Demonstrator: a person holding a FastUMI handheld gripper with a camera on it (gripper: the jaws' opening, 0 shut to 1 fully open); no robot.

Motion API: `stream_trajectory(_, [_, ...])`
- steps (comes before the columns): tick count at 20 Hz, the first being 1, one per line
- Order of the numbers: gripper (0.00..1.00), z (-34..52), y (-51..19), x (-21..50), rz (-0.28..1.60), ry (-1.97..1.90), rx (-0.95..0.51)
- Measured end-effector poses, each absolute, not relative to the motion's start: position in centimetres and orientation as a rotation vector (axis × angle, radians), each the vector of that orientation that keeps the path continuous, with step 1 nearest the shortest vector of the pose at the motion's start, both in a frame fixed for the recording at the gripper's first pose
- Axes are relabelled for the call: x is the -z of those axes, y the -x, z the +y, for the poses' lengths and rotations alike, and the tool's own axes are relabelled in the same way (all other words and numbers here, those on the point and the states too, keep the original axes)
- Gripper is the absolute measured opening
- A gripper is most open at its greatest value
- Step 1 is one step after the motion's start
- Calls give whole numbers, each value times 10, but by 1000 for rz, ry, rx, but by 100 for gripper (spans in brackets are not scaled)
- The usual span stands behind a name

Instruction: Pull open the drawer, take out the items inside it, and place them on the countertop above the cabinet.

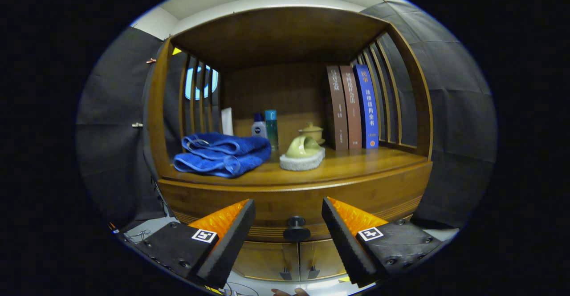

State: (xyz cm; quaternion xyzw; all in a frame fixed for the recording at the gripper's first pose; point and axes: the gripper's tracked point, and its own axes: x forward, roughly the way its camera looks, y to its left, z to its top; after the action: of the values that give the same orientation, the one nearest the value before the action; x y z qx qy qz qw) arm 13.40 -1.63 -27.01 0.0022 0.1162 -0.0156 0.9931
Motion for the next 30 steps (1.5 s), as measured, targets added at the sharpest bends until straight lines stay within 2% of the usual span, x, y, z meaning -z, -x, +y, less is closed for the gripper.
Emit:
stream_trajectory(9, [99,20,-87,101,138,-6,-38])
stream_trajectory(12, [99,32,-69,66,116,5,-71])
stream_trajectory(19, [99,41,-28,42,120,24,-84])
stream_trajectory(30, [99,44,-2,19,88,55,-68])
